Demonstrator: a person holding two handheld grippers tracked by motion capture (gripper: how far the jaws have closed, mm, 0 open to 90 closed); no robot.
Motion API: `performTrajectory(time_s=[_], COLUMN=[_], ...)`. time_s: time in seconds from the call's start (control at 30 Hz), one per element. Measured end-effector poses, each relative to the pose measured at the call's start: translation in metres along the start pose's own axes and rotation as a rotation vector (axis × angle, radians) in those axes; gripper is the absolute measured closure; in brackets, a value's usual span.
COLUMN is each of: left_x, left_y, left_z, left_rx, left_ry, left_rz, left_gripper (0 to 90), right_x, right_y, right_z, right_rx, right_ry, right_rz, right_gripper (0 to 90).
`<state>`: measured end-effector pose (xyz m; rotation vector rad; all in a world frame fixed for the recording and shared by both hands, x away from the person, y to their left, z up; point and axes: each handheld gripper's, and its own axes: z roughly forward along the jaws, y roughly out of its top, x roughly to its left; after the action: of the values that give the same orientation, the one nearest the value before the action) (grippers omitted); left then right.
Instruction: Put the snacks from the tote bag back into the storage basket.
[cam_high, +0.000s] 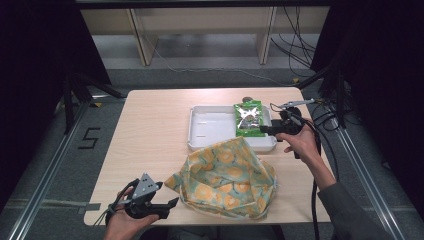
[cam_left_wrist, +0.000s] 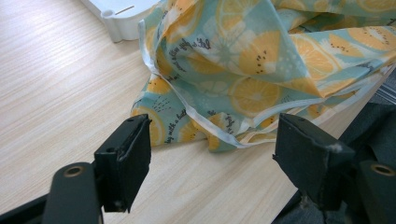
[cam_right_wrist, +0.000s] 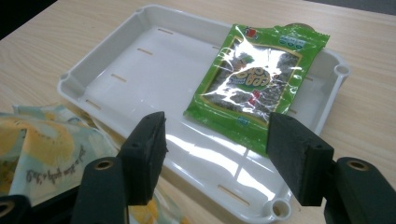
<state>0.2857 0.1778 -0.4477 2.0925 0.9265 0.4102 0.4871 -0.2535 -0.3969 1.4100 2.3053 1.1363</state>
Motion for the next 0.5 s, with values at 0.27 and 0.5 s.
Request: performTrajectory(time_s=[0.27,0.5], left_x=[-0.001,-0.001], left_y=[0.000,0.000], left_z=[0.001,0.001], left_rx=[-0.009,-0.008], left_ry=[-0.001,-0.002], left_rz=[-0.012,-0.017], left_gripper=[26.3,26.2], right_x=[0.000,0.004], right_y=[-0.012,-0.023], right_z=[-0.009,-0.017], right_rx=[-0.031,-0.049], right_ry=[-0.003,0.011], right_rz=[-0.056,-0.056], right_gripper=[37.8,37.2])
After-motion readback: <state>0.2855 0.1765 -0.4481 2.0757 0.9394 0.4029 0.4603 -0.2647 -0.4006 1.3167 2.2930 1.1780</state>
